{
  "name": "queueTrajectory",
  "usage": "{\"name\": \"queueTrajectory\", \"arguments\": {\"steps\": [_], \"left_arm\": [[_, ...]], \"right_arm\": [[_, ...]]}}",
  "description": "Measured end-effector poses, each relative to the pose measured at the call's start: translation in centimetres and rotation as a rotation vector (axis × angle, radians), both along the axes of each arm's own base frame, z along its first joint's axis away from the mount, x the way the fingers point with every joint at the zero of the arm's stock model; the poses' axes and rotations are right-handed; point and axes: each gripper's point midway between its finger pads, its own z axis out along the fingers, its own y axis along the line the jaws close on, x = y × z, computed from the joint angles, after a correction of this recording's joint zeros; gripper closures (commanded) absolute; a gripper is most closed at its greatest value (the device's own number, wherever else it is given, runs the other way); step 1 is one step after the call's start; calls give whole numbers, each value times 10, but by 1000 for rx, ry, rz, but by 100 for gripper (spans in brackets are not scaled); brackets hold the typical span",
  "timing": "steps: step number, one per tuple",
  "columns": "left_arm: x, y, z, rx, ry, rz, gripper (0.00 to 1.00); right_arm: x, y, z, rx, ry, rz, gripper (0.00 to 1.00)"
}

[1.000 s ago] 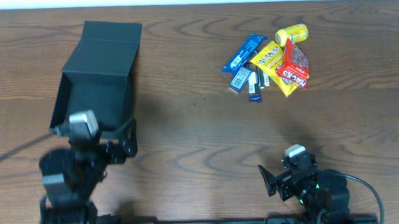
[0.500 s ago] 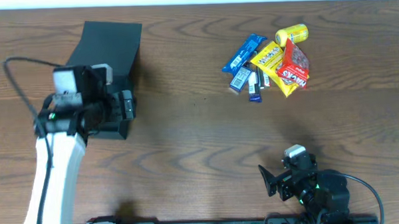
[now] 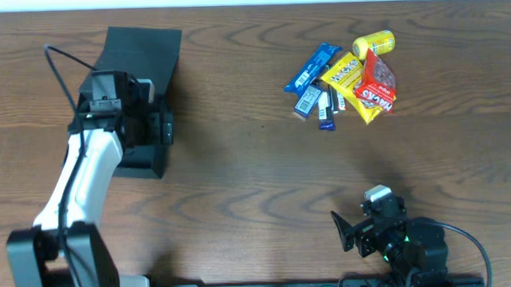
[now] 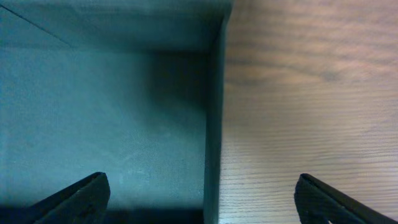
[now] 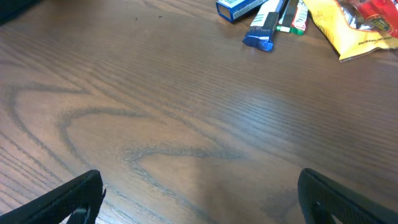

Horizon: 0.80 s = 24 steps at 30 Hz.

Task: Pack container
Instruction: 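Push the black box with the left gripper rightward toward the snacks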

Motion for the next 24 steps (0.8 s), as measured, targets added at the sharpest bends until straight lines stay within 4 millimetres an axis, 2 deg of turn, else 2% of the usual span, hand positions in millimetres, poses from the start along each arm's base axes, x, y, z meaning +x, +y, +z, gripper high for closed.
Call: {"name": "queueTrajectory", "arguments": {"steps": [2, 3, 5, 7, 9, 11, 12, 19, 24], "left_arm": [[-2, 0, -14, 0, 40, 1, 29], [-2, 0, -20, 3, 55, -8, 44], [-4, -1, -28, 6, 79, -14, 66], [-5, -2, -32, 9, 91, -24, 77], [-5, -6, -33, 13, 92, -40, 82], [-5, -11, -33, 14, 93, -54, 91], [-5, -13, -33, 17, 93, -59, 94], [-6, -33, -33, 28, 94, -84, 94], [-7, -66, -32, -6, 88, -73, 94]], "right_arm": [[0, 0, 0, 0, 0, 0, 1], [0, 0, 0, 0, 0, 0, 1], [0, 0, 0, 0, 0, 0, 1], [0, 0, 0, 0, 0, 0, 1], [0, 0, 0, 0, 0, 0, 1], [0, 0, 0, 0, 0, 0, 1], [0, 0, 0, 0, 0, 0, 1], [0, 0, 0, 0, 0, 0, 1], [0, 0, 0, 0, 0, 0, 1]]}}
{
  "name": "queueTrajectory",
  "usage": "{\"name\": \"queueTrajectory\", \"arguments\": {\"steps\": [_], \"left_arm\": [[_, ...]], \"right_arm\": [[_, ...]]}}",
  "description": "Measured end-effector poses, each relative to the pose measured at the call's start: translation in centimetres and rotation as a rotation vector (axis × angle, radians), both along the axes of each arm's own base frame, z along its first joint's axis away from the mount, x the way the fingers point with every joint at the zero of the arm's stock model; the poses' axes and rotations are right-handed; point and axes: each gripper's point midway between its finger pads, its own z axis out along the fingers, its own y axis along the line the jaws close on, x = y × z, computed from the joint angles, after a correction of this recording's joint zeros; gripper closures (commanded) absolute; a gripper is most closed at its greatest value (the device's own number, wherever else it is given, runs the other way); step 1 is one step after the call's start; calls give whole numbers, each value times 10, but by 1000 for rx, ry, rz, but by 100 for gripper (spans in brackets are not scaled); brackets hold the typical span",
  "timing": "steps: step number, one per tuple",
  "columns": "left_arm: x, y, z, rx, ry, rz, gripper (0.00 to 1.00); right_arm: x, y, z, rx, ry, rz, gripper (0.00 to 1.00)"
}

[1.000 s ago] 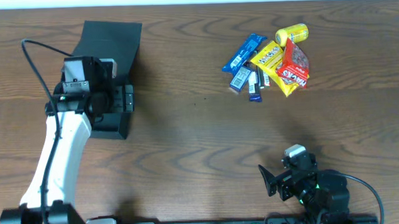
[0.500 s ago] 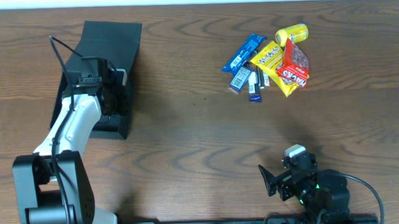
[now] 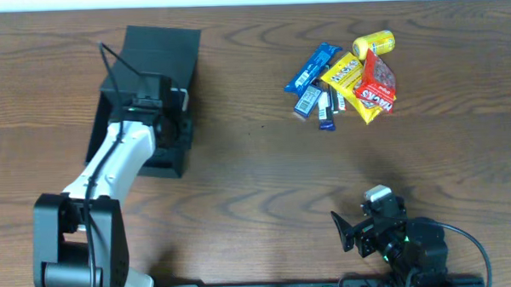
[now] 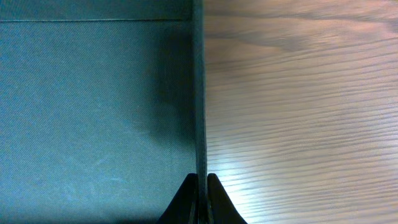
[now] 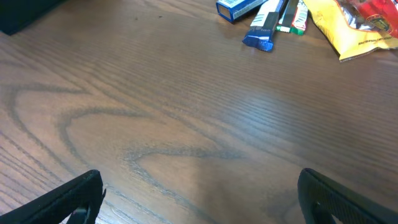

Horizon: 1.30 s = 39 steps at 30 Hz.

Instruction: Pack container

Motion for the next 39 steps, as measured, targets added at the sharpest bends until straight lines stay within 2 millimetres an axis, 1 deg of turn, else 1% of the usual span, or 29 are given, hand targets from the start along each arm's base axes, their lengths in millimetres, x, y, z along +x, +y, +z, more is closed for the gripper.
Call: {"name": "queueTrajectory", "arguments": {"steps": [4, 9, 10, 13, 14, 18, 22, 26, 31, 32, 33, 34, 35, 36, 39], "left_arm": [[5, -37, 5, -56, -37, 45, 94], [6, -99, 16, -167, -89, 84, 94], [5, -114, 19, -196, -101, 87, 94], [-2, -146, 25, -261, -106, 104, 94], [-4, -153, 26, -278, -104, 114, 94], [-10, -176, 30, -353, -89, 179, 94], [-10, -185, 23, -372, -79, 203, 94], [-16, -198, 11, -367, -58, 190, 94], [-26, -216, 10, -377, -58, 151, 93], [-27, -218, 10, -378, -58, 146, 77], [-28, -219, 10, -378, -58, 140, 29], [-29, -221, 11, -392, -52, 139, 11], [-29, -223, 11, -401, -47, 141, 2], [-30, -224, 12, -408, -41, 141, 5], [-33, -227, 12, -424, -23, 139, 5]], "right_arm": [[0, 0, 0, 0, 0, 0, 1], [0, 0, 0, 0, 0, 0, 1], [0, 0, 0, 0, 0, 0, 1], [0, 0, 0, 0, 0, 0, 1], [0, 0, 0, 0, 0, 0, 1], [0, 0, 0, 0, 0, 0, 1], [0, 0, 0, 0, 0, 0, 1], [0, 0, 0, 0, 0, 0, 1], [0, 0, 0, 0, 0, 0, 1], [0, 0, 0, 0, 0, 0, 1], [0, 0, 0, 0, 0, 0, 1], [0, 0, 0, 0, 0, 0, 1], [0, 0, 0, 0, 0, 0, 1], [0, 0, 0, 0, 0, 0, 1], [0, 0, 0, 0, 0, 0, 1]]}}
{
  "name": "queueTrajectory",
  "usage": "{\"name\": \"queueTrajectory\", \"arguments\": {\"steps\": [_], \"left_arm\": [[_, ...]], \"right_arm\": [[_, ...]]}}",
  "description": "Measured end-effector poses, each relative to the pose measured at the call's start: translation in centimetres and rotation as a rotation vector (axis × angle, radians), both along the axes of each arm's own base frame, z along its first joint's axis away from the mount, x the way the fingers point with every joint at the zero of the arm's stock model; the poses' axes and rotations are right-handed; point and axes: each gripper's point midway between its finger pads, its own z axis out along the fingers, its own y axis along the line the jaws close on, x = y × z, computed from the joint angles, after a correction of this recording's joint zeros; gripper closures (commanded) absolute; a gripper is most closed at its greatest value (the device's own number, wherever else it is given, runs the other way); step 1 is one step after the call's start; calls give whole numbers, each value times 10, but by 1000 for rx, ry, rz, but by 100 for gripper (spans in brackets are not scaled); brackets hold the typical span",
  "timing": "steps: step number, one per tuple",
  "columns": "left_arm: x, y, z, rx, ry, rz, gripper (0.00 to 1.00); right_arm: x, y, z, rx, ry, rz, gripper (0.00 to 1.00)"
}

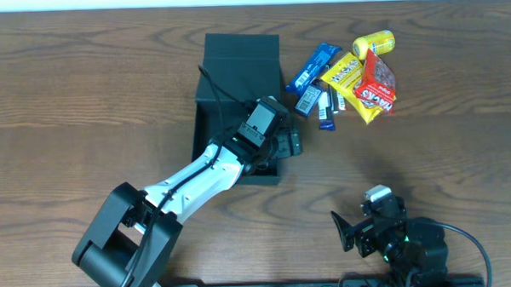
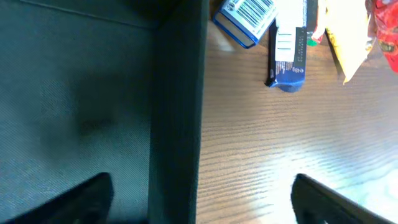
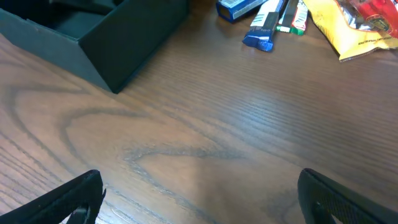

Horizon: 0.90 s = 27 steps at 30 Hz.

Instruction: Pack container

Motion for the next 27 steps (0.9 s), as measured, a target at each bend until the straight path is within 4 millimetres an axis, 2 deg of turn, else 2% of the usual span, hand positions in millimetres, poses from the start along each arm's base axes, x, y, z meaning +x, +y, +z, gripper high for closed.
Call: {"name": "queueTrajectory", "arguments": {"steps": [4, 7, 11, 13, 15, 17, 19, 22, 27], "left_arm": [[1, -2, 4, -10, -4, -12, 4], [5, -3, 23, -14, -43, -34, 5], [9, 5, 78, 17, -155, -70, 5], [9, 17, 107, 61, -219, -76, 4], [7, 34, 130, 127, -279, -69, 5], [3, 60, 145, 222, -324, -52, 5], [-3, 88, 146, 334, -318, -38, 5], [-9, 129, 134, 499, -265, -23, 5], [-2, 186, 107, 656, -176, 35, 1]], "right_arm": [[0, 0, 0, 0, 0, 0, 1], [0, 0, 0, 0, 0, 0, 1], [0, 0, 0, 0, 0, 0, 1], [0, 0, 0, 0, 0, 0, 1], [0, 0, 0, 0, 0, 0, 1], [0, 0, 0, 0, 0, 0, 1], [0, 0, 0, 0, 0, 0, 1], [0, 0, 0, 0, 0, 0, 1], [0, 0, 0, 0, 0, 0, 1]]}}
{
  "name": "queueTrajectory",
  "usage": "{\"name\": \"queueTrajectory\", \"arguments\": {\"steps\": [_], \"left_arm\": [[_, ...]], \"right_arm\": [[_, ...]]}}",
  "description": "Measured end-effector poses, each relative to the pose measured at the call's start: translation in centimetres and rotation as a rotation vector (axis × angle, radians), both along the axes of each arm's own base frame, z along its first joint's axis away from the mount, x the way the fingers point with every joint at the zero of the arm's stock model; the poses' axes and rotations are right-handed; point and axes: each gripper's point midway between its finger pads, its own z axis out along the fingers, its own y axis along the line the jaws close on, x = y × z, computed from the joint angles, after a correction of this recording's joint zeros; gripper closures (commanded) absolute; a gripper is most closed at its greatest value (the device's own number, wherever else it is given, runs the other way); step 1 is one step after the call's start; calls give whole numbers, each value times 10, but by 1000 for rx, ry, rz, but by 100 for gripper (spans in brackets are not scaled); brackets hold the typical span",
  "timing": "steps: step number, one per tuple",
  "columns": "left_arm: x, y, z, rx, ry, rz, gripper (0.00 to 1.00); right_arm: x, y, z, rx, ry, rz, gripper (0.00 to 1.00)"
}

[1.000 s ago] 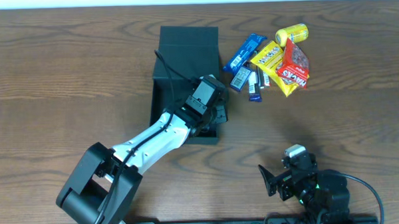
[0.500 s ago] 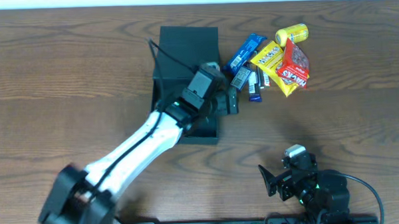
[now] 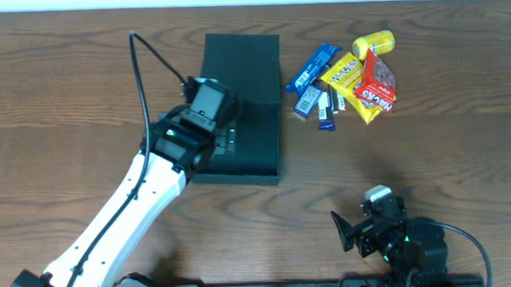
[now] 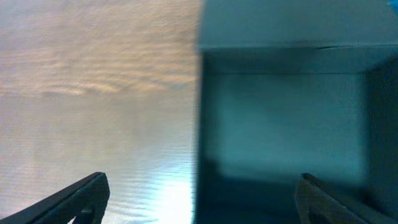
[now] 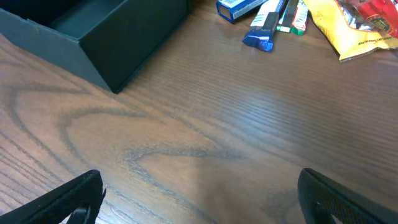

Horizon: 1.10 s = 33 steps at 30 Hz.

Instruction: Pack container

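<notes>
The black open box (image 3: pixel 253 135) sits mid-table; its dark inside fills the right half of the left wrist view (image 4: pixel 280 118). My left gripper (image 3: pixel 210 119) hangs open over the box's left wall (image 4: pixel 200 143), one finger over wood and one over the inside, with nothing between them (image 4: pixel 202 202). Right of the box lies the snack pile: a blue bar (image 3: pixel 312 66), a yellow packet (image 3: pixel 342 72), a red packet (image 3: pixel 377 84), a yellow can (image 3: pixel 373 43) and small blue bars (image 3: pixel 322 105). My right gripper (image 3: pixel 361 229) rests open and empty at the front right (image 5: pixel 202 205).
In the right wrist view the box corner (image 5: pixel 106 43) shows at the upper left and the snacks (image 5: pixel 267 25) along the top. Bare wood table (image 3: pixel 426 154) lies between the pile and my right gripper. The table's far edge runs along the top.
My left gripper, then open at the box's front right corner near the snacks, is now open over the box's left wall. The box and the right arm have not moved.
The box first stood at the far left with my left gripper open astride its right wall. The gripper was then shut on that wall. Later the box stood mid-table beside the snacks with the gripper open, and now the gripper is over the left wall.
</notes>
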Motion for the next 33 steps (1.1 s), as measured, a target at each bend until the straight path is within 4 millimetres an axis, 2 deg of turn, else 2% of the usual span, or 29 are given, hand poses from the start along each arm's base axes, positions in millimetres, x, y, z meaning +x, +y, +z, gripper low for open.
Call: {"name": "queueTrajectory", "arguments": {"steps": [4, 6, 9, 12, 13, 14, 15, 16, 17, 18, 20, 23, 33], "left_arm": [[9, 26, -23, 13, 13, 49, 0], [13, 32, -37, -12, 22, 51, 7], [13, 32, -58, -42, 55, 32, 9], [12, 25, -82, -68, 104, 2, 18], [11, 22, -90, -73, 127, -9, 24], [11, 19, -99, -76, 150, -21, 38], [10, 18, -103, -81, 162, -20, 48], [10, 17, -111, -82, 177, -26, 63], [10, 15, -117, -86, 192, -26, 73], [10, 14, -123, -88, 209, -25, 82], [8, 14, -130, -90, 231, -19, 93], [7, 13, -136, -95, 244, -8, 94], [13, -2, -134, -199, 227, 14, 94]], "right_arm": [[0, 0, 0, 0, 0, 0, 1], [0, 0, 0, 0, 0, 0, 1], [0, 0, 0, 0, 0, 0, 1], [0, 0, 0, 0, 0, 0, 1], [0, 0, 0, 0, 0, 0, 1], [0, 0, 0, 0, 0, 0, 1], [0, 0, 0, 0, 0, 0, 1], [0, 0, 0, 0, 0, 0, 1], [0, 0, 0, 0, 0, 0, 1], [0, 0, 0, 0, 0, 0, 1], [0, 0, 0, 0, 0, 0, 1], [0, 0, 0, 0, 0, 0, 1], [0, 0, 0, 0, 0, 0, 1]]}}
